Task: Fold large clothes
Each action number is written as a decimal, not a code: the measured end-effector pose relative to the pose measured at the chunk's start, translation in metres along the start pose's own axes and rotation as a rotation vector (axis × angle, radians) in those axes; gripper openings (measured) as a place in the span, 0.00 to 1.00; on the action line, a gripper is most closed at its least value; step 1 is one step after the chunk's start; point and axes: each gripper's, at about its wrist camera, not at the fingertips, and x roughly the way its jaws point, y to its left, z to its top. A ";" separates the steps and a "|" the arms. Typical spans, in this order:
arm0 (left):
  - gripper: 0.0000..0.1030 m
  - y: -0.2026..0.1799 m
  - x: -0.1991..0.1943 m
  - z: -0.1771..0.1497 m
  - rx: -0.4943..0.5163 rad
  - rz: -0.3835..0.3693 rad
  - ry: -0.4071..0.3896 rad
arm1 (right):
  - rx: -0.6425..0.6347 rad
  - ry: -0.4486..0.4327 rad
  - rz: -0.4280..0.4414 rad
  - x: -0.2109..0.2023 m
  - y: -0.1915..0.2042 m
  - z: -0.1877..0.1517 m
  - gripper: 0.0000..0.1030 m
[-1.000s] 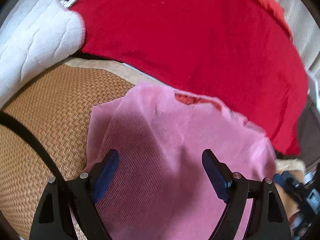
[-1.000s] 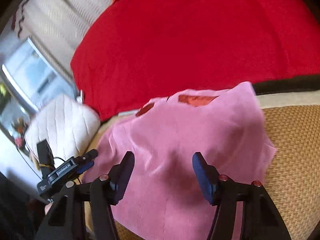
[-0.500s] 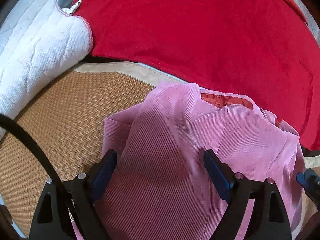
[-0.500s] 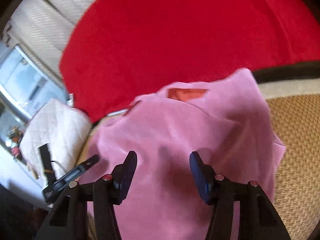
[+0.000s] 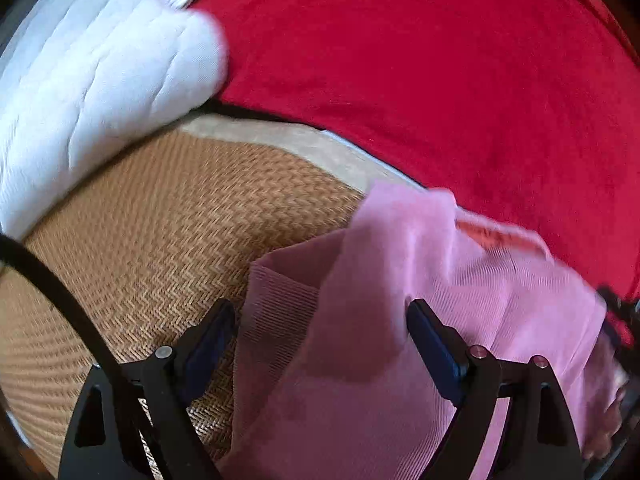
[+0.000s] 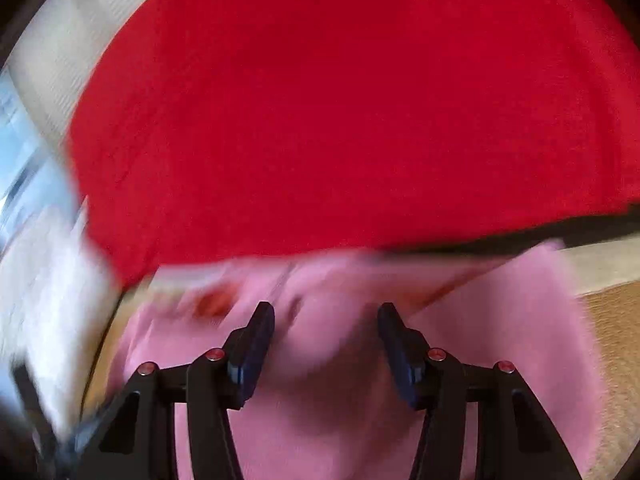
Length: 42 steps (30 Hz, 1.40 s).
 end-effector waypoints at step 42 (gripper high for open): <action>0.87 0.015 -0.005 0.012 0.071 0.045 -0.004 | -0.150 0.128 0.249 -0.098 -0.001 -0.076 0.57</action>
